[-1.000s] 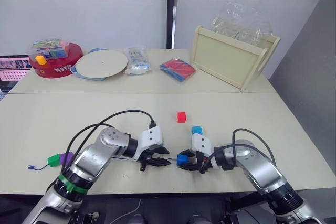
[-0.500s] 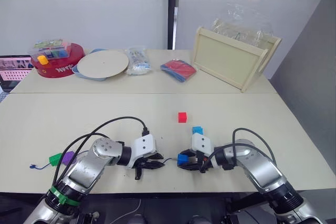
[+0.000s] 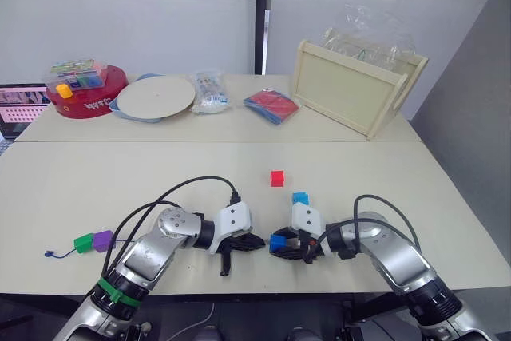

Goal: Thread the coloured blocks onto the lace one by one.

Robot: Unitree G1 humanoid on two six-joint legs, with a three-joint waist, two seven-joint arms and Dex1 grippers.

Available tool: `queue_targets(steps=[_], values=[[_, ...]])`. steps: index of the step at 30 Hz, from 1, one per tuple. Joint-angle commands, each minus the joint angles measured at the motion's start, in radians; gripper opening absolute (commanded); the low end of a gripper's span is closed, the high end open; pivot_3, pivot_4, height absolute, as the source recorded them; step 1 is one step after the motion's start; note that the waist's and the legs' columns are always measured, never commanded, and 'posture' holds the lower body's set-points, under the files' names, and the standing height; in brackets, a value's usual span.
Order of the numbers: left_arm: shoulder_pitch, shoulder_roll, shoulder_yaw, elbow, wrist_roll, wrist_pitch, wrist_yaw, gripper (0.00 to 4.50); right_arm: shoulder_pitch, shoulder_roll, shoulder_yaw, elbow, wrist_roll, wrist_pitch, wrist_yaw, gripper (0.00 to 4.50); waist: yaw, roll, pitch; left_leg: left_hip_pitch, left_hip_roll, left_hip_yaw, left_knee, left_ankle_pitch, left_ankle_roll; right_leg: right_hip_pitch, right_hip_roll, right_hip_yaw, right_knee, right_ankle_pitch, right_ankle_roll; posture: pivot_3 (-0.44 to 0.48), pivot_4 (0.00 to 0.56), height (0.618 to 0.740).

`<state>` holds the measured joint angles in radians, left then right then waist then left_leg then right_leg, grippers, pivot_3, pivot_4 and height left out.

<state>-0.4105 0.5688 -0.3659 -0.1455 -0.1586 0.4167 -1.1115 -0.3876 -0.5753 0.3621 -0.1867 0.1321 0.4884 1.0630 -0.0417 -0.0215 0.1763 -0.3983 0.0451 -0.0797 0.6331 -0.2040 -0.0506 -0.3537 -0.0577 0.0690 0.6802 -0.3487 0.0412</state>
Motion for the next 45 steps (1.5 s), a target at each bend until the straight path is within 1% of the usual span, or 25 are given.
queue_targets(steps=[1, 13, 16, 18, 19, 20, 25, 30, 34, 37, 38, 41, 45], values=[[-0.014, 0.005, -0.011, -0.006, -0.002, -0.030, -0.027, 0.05, 0.012, -0.007, 0.014, 0.018, -0.019, 0.024, -0.021, 1.29, 0.000, 0.000, 0.000, 0.000, 0.000, 0.000, 0.000, 0.000, 0.000, 0.000, 0.000, 0.000, 0.000, 0.000, 0.000, 0.000, 0.150, 0.740], [-0.022, 0.045, 0.016, -0.013, -0.003, -0.016, -0.034, 0.05, 0.016, 0.000, 0.016, 0.014, -0.019, 0.026, -0.031, 1.29, -0.001, 0.000, 0.000, 0.000, 0.000, 0.000, 0.000, 0.000, 0.000, 0.000, 0.000, 0.000, 0.000, 0.000, 0.000, 0.000, 0.150, 0.740], [-0.018, 0.073, 0.032, -0.021, -0.002, -0.016, -0.035, 0.87, 0.015, 0.000, 0.017, 0.020, -0.021, 0.022, -0.030, 1.29, -0.002, 0.000, 0.000, 0.000, 0.000, 0.000, 0.000, 0.000, 0.000, 0.000, 0.000, 0.000, 0.000, 0.000, 0.000, 0.000, 0.150, 0.740], [-0.018, 0.081, 0.032, -0.024, 0.002, -0.013, -0.028, 1.48, 0.014, -0.002, 0.019, 0.023, -0.026, 0.018, -0.030, 1.29, -0.002, 0.000, 0.000, 0.000, 0.000, 0.000, 0.000, 0.000, 0.000, 0.000, 0.000, 0.000, 0.000, 0.000, 0.000, 0.000, 0.150, 0.740], [-0.019, 0.082, 0.031, -0.025, 0.002, -0.010, -0.026, 1.89, 0.014, -0.002, 0.019, 0.023, -0.027, 0.017, -0.030, 1.29, -0.001, 0.000, 0.000, 0.000, 0.000, 0.000, 0.000, 0.000, 0.000, 0.000, 0.000, 0.000, 0.000, 0.000, 0.000, 0.000, 0.150, 0.740], [-0.019, 0.081, 0.030, -0.025, 0.002, -0.007, -0.025, 2.11, 0.013, -0.002, 0.019, 0.024, -0.026, 0.017, -0.030, 1.29, -0.001, 0.000, 0.000, 0.000, 0.000, 0.000, 0.000, 0.000, 0.000, 0.000, 0.000, 0.000, 0.000, 0.000, 0.000, 0.000, 0.150, 0.740], [-0.027, 0.061, 0.033, -0.017, -0.001, -0.008, -0.010, 2.11, 0.013, -0.001, 0.019, 0.023, -0.025, 0.019, -0.031, 1.29, -0.002, 0.000, 0.000, 0.000, 0.000, 0.000, 0.000, 0.000, 0.000, 0.000, 0.000, 0.000, 0.000, 0.000, 0.000, 0.000, 0.150, 0.740], [-0.039, 0.005, 0.016, -0.003, -0.020, 0.000, -0.008, 2.11, 0.012, -0.001, 0.018, 0.025, -0.026, 0.022, -0.033, 1.29, -0.002, 0.000, 0.000, 0.000, 0.000, 0.000, 0.000, 0.000, 0.000, 0.000, 0.000, 0.000, 0.000, 0.000, 0.000, 0.000, 0.150, 0.740], [-0.049, -0.031, 0.005, 0.035, -0.007, -0.012, -0.007, 2.11, 0.014, -0.003, 0.017, 0.020, -0.025, 0.026, -0.034, 1.29, -0.001, 0.000, 0.000, 0.000, 0.000, 0.000, 0.000, 0.000, 0.000, 0.000, 0.000, 0.000, 0.000, 0.000, 0.000, 0.000, 0.150, 0.740], [-0.049, -0.032, -0.003, 0.060, 0.006, -0.031, -0.011, 1.33, 0.017, -0.006, 0.015, 0.012, -0.024, 0.031, -0.036, 1.29, -0.002, 0.000, 0.000, 0.000, 0.000, 0.000, 0.000, 0.000, 0.000, 0.000, 0.000, 0.000, 0.000, 0.000, 0.000, 0.000, 0.150, 0.740], [-0.048, -0.030, -0.003, 0.060, 0.004, -0.030, -0.013, 0.93, 0.019, -0.007, 0.014, 0.009, -0.023, 0.032, -0.037, 1.29, -0.001, 0.000, 0.000, 0.000, 0.000, 0.000, 0.000, 0.000, 0.000, 0.000, 0.000, 0.000, 0.000, 0.000, 0.000, 0.000, 0.150, 0.740], [-0.046, -0.023, 0.005, 0.055, -0.003, -0.025, -0.016, 0.02, 0.025, -0.012, 0.013, -0.001, -0.021, 0.037, -0.040, 1.29, -0.001, 0.000, 0.000, 0.000, 0.000, 0.000, 0.000, 0.000, 0.000, 0.000, 0.000, 0.000, 0.000, 0.000, 0.000, 0.000, 0.150, 0.740], [-0.051, -0.024, 0.008, 0.062, -0.005, -0.025, -0.014, 0.02, 0.025, -0.011, 0.014, 0.001, -0.020, 0.037, -0.043, 1.29, -0.001, 0.000, 0.000, 0.000, 0.000, 0.000, 0.000, 0.000, 0.000, 0.000, 0.000, 0.000, 0.000, 0.000, 0.000, 0.000, 0.150, 0.740]])
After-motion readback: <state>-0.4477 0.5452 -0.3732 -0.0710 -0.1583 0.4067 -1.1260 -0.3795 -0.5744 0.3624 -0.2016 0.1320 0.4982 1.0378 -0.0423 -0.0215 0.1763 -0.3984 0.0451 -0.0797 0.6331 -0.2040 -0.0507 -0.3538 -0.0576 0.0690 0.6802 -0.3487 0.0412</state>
